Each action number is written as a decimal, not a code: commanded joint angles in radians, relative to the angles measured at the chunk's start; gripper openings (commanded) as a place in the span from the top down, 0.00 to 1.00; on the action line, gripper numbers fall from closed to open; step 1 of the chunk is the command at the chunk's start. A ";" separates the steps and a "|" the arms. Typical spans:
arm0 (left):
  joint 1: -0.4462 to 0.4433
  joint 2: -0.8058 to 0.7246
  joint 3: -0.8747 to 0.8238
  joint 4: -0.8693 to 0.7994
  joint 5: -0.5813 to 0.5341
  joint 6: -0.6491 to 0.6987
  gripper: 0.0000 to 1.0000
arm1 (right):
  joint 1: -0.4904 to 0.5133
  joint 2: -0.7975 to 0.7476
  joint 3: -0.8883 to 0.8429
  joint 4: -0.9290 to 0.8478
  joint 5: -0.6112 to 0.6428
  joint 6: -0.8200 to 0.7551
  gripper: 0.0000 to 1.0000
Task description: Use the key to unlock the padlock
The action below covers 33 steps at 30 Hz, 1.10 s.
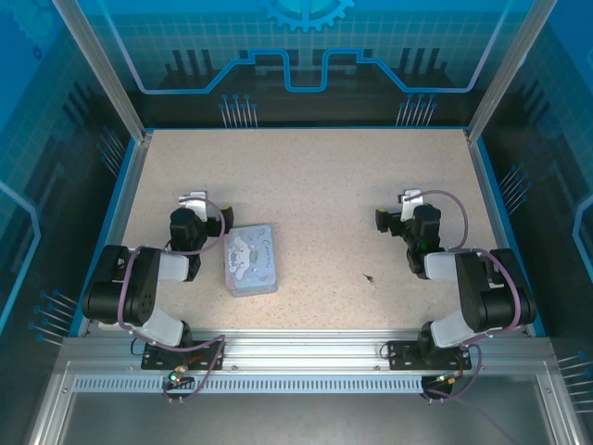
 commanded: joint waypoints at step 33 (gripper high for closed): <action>-0.103 -0.521 0.364 -1.498 -0.092 -0.639 0.01 | 0.194 -0.482 0.270 -1.004 -0.137 0.506 0.00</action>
